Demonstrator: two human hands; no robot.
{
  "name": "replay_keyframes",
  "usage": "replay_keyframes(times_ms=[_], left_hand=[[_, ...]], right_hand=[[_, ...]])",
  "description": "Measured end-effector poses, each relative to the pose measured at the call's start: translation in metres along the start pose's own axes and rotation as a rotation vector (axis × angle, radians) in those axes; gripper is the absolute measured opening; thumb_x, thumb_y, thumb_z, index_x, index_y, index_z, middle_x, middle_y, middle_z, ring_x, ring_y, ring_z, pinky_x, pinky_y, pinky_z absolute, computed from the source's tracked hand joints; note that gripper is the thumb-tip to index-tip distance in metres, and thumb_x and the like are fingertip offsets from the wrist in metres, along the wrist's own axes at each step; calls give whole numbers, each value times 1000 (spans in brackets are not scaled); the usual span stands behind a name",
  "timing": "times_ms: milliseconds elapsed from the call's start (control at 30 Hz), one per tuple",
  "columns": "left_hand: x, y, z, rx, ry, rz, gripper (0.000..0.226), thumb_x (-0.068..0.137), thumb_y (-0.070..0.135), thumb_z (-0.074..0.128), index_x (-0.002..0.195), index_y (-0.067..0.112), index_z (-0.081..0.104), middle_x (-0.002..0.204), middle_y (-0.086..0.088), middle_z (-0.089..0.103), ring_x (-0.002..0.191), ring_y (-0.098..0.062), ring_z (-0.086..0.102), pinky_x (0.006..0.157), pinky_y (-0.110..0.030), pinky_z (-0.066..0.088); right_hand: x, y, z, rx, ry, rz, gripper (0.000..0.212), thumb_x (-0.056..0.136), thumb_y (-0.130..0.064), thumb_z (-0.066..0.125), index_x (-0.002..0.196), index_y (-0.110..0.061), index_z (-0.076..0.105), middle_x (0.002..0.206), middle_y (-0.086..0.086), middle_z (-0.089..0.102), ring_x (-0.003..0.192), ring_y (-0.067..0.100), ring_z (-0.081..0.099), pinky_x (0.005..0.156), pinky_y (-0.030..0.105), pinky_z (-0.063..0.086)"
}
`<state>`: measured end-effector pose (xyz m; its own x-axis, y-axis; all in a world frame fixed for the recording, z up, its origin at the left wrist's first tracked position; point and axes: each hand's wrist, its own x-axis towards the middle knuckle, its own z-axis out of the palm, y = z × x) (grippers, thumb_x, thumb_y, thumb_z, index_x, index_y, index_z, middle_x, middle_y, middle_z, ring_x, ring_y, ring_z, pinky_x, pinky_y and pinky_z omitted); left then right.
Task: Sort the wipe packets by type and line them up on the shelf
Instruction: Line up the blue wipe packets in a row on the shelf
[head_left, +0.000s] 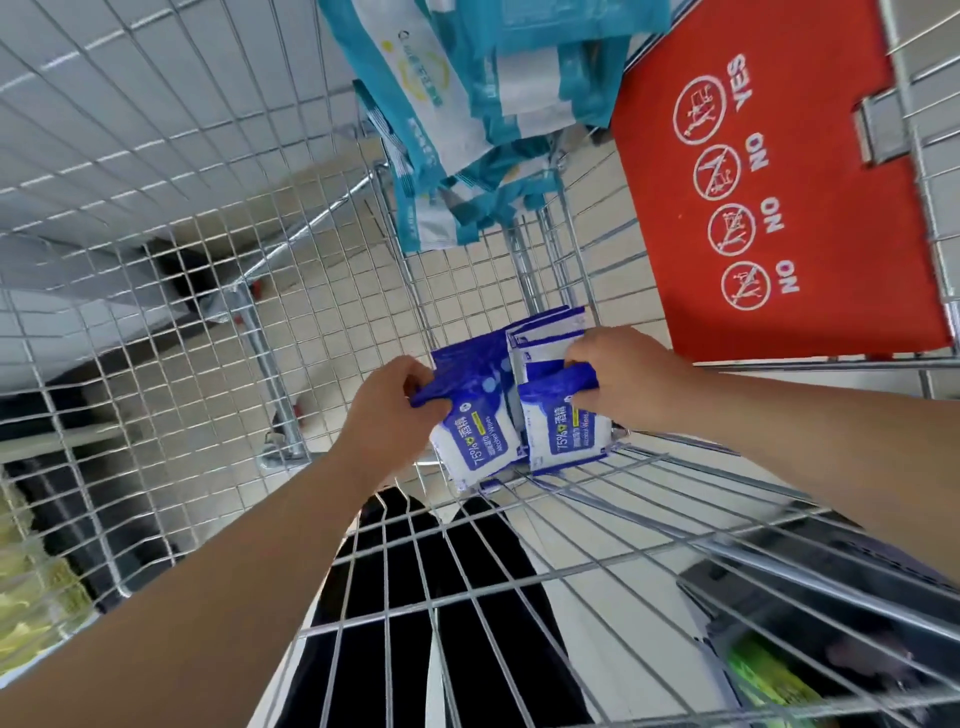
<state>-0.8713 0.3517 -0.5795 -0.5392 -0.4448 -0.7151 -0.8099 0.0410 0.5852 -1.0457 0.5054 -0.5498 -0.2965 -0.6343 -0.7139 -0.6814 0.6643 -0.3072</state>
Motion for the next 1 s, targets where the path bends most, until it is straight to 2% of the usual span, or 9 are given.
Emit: replay_keyframes(times_ms=[133, 267, 367, 500, 600, 700, 800, 867, 1000], left_hand=[[-15, 0, -18, -186, -107, -53, 25, 84, 2, 63, 93, 21, 49, 86, -9, 64, 65, -22, 55, 56, -32, 44], [-33, 13, -51, -184, -80, -10, 40, 88, 5, 62, 117, 28, 47, 92, -4, 65, 57, -11, 54, 44, -16, 38], [-54, 25, -77, -195, 21, 51, 21, 88, 7, 62, 103, 22, 62, 74, 7, 63, 41, 2, 46, 41, -8, 33], [-98, 46, -107, -345, 195, 61, 11, 89, 12, 64, 97, 19, 67, 69, 2, 61, 49, -3, 47, 46, -10, 38], [-140, 57, -128, -513, 323, 73, 5, 84, 28, 70, 85, 24, 72, 78, -12, 67, 70, -20, 54, 73, -30, 50], [-189, 70, -145, -738, 452, 93, 9, 84, 30, 70, 86, 23, 74, 90, -9, 74, 83, -24, 63, 93, -50, 49], [-247, 83, -164, -953, 581, 137, 11, 92, 21, 61, 97, 17, 70, 91, -5, 75, 82, -19, 68, 92, -48, 52], [-287, 90, -178, -1081, 645, 176, 18, 94, 21, 57, 109, 14, 65, 98, -8, 74, 89, -25, 70, 90, -50, 53], [-364, 88, -207, -1184, 819, 222, 15, 97, 24, 54, 108, 17, 62, 100, -11, 74, 92, -31, 70, 83, -51, 55]], right_hand=[[-3, -12, -14, 58, -24, 6, 22, 83, -11, 65, 101, 2, 64, 100, 15, 61, 86, 23, 53, 71, 32, 37], [-12, -32, -44, 60, 46, 10, 21, 81, -13, 68, 101, -5, 65, 93, 7, 57, 78, 17, 48, 58, 27, 27], [-24, -54, -80, 76, 130, -36, 19, 79, -14, 71, 97, -10, 66, 85, 4, 55, 65, 12, 46, 51, 23, 28], [-51, -92, -126, 45, 278, -155, 17, 78, -15, 72, 94, -11, 68, 68, -6, 48, 69, 17, 49, 54, 26, 25], [-84, -124, -156, 97, 401, -284, 9, 76, -11, 73, 80, -15, 66, 61, -10, 48, 57, 5, 44, 54, 20, 30], [-128, -159, -184, 209, 479, -382, 19, 73, -11, 74, 72, -26, 62, 57, -9, 53, 52, 2, 47, 52, 14, 34], [-176, -199, -207, 397, 527, -500, 19, 73, -9, 75, 70, -25, 66, 56, -11, 58, 51, 0, 48, 52, 15, 36], [-207, -228, -220, 497, 523, -585, 23, 73, -7, 76, 69, -26, 64, 55, -14, 61, 50, -2, 49, 52, 14, 40], [-264, -296, -240, 451, 412, -771, 21, 77, -7, 75, 74, -24, 63, 56, -19, 62, 50, -3, 51, 50, 8, 37]])
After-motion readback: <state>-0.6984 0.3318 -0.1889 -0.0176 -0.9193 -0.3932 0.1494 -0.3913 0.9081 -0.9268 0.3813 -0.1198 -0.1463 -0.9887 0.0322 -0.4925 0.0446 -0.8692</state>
